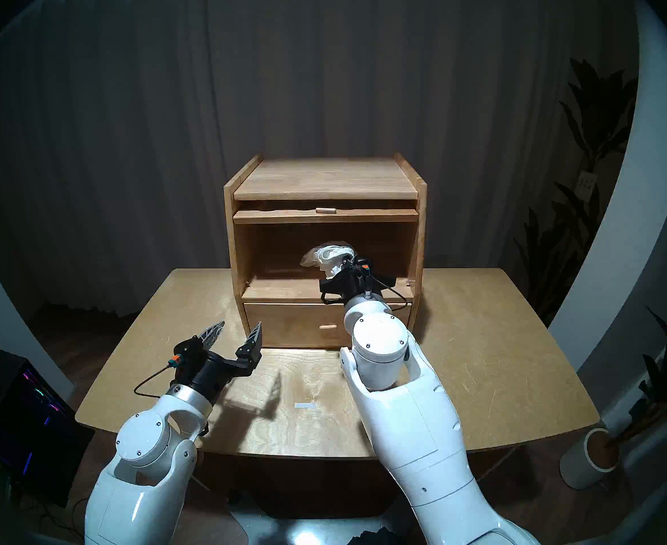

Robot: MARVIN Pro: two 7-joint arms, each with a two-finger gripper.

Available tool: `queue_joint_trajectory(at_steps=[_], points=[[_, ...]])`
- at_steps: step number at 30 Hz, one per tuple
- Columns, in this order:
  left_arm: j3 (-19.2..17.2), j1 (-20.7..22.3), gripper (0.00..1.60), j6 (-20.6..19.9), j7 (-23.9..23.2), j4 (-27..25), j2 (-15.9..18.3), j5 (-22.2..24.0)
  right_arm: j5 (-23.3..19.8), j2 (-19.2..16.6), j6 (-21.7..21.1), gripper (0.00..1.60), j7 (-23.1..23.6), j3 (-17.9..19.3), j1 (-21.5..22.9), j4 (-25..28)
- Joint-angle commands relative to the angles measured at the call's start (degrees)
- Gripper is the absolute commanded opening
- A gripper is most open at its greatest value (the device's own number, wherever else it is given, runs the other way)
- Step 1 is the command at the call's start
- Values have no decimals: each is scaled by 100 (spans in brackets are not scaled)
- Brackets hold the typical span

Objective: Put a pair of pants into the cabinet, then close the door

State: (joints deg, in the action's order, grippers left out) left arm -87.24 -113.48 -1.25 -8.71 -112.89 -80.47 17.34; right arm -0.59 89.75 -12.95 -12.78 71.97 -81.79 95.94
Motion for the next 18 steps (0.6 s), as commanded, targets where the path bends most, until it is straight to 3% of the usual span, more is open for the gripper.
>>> queue_joint_trajectory(at_steps=[1,17,18], points=[[1,32,160,26,-20,-118,-4,18,309,344,100,0,93,-53,627,-242],[0,26,160,27,-32,-133,-4,18,1056,543,163,0,386,96,1555,-1461],[-1,25,160,27,-34,-136,-3,22,1115,536,189,52,418,122,1576,-1523]])
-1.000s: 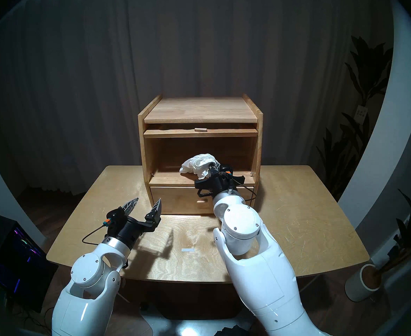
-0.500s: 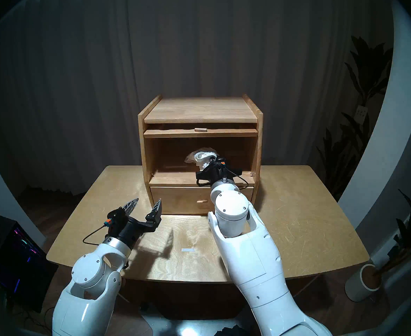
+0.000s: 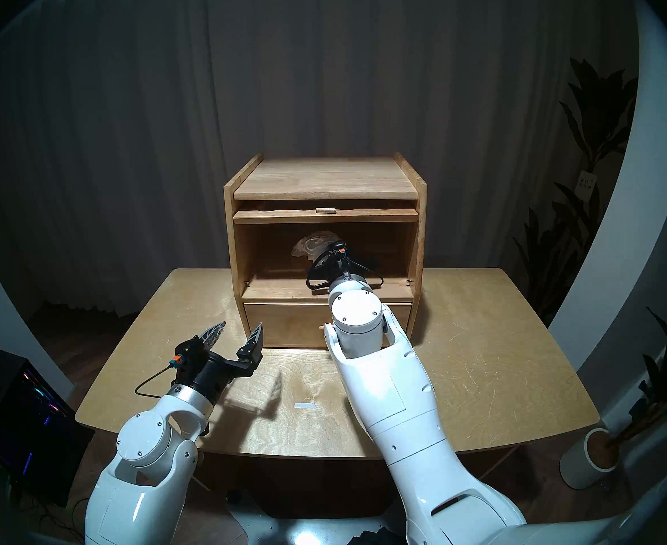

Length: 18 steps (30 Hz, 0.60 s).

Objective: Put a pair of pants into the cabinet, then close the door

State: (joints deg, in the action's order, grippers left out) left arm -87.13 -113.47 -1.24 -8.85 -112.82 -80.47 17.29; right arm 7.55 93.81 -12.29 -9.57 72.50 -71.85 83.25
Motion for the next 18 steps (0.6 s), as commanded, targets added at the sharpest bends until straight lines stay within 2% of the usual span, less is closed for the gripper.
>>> queue_joint_trajectory(at_steps=[1,2,5,6,7,8,9,10,11,12,14,15,18], points=[[-13,22,160,26,-22,-145,-2,30,377,114,157,52,127,99,567,-290],[-14,20,160,25,-23,-149,-2,33,418,82,149,75,144,101,662,-413],[-17,14,160,23,-27,-157,1,43,666,-100,119,68,344,133,833,-783],[-17,13,160,23,-29,-159,1,46,736,-157,113,71,414,136,885,-902],[-18,11,160,22,-30,-162,3,50,761,-198,54,81,510,169,928,-1003],[-19,9,160,21,-32,-166,4,54,785,-252,62,160,582,162,1072,-1189],[-20,6,160,20,-33,-170,5,59,929,-313,40,160,702,168,982,-1106],[-22,2,160,17,-35,-176,7,65,905,-372,-29,160,804,125,1168,-1266],[-23,-1,160,14,-37,-182,9,70,956,-420,-133,160,964,128,1089,-1100],[-25,-4,160,12,-39,-186,12,76,951,-548,-241,160,1060,-16,1265,-1191],[-26,-5,160,10,-41,-188,13,81,1015,-716,-375,160,1255,-169,1024,-682],[-26,-3,160,12,-42,-185,13,84,1120,-797,-355,160,1438,-240,934,-499],[-24,8,160,18,-45,-166,12,90,1176,-848,-216,160,1588,-349,929,-367]])
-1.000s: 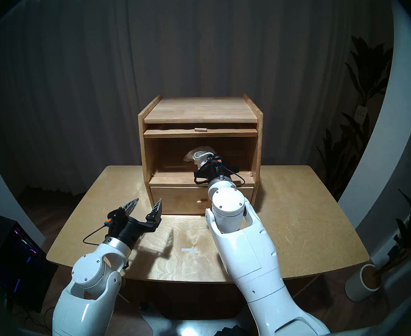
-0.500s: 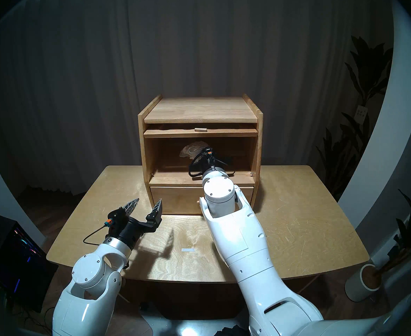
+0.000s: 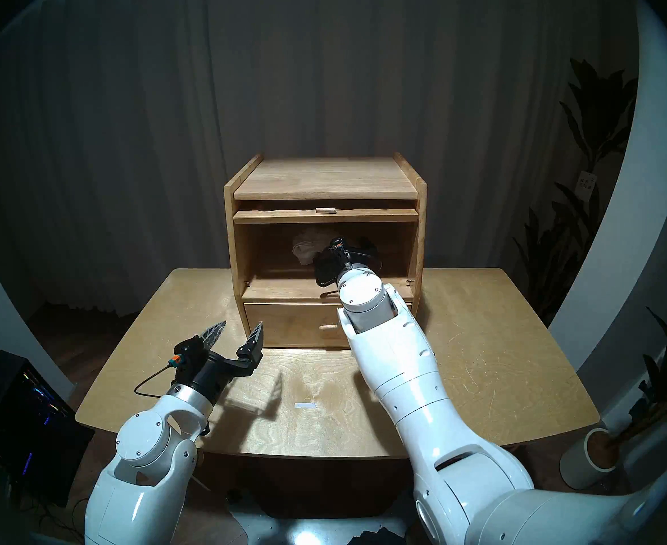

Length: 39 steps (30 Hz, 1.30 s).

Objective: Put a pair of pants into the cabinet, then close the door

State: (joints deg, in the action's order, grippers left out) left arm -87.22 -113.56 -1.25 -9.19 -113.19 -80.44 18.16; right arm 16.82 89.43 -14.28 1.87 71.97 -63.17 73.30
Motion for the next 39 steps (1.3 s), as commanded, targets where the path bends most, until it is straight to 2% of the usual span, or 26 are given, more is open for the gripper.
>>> queue_joint_trajectory(at_steps=[1,4,5,6,9,16,18,19,27,35,37,38,39], points=[[-13,21,160,21,-12,-122,9,6,205,-368,-10,160,469,-273,87,628],[-12,28,160,22,-15,-104,7,14,208,-433,-80,160,627,-292,29,986],[-12,31,160,22,-16,-98,7,16,218,-427,-64,160,669,-310,125,820],[-12,32,160,22,-17,-95,7,19,235,-500,-143,160,736,-318,39,1052],[-11,35,160,22,-19,-83,6,27,339,-697,-277,160,838,-318,5,1159],[-11,40,160,24,-25,-74,8,45,465,-1117,-708,160,1062,-69,16,1635],[-12,40,160,25,-26,-75,10,49,472,-1238,-884,160,1211,-44,-141,1934],[-12,40,160,25,-27,-76,10,51,460,-1237,-945,160,1276,-44,-136,1823],[-13,42,160,26,-34,-73,13,65,351,-1369,-1478,160,1920,-117,-448,2385],[-13,46,160,25,-41,-51,12,83,43,-1269,-1813,160,2636,-435,-712,2913],[-13,48,160,25,-44,-44,12,91,-126,-1251,-1918,160,2936,-564,-825,3491],[-13,48,160,25,-44,-44,12,91,-126,-1251,-1918,160,2936,-564,-825,3491],[-13,49,160,25,-44,-40,11,93,-175,-1159,-1878,160,2983,-615,-726,3249]])
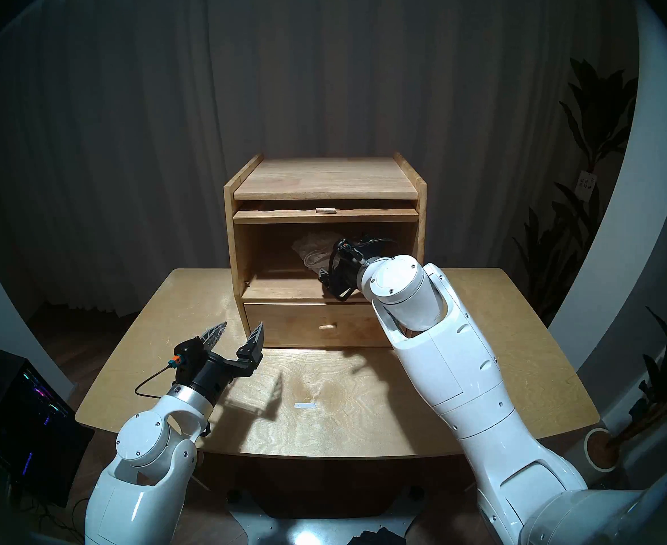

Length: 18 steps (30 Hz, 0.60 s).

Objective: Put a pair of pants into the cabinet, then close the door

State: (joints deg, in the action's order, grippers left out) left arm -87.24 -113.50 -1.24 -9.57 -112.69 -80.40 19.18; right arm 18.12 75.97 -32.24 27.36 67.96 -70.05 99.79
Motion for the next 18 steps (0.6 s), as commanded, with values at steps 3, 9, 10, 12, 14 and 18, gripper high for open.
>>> queue_joint_trajectory(at_steps=[3,9,10,12,14,18], points=[[-10,44,160,24,-8,-84,8,-3,-472,285,-79,160,667,-356,-10,823],[-11,49,160,25,-12,-72,9,9,-863,545,-110,160,1175,-696,92,1249],[-11,49,160,25,-13,-70,9,11,-921,596,-104,160,1246,-762,118,1371],[-11,50,160,26,-15,-69,9,15,-1049,721,-87,160,1387,-866,215,1515],[-11,52,160,27,-16,-68,10,17,-1149,848,-34,160,1464,-912,356,1637],[-12,53,160,30,-19,-74,13,22,-1305,1110,133,160,1391,-614,707,1905]])
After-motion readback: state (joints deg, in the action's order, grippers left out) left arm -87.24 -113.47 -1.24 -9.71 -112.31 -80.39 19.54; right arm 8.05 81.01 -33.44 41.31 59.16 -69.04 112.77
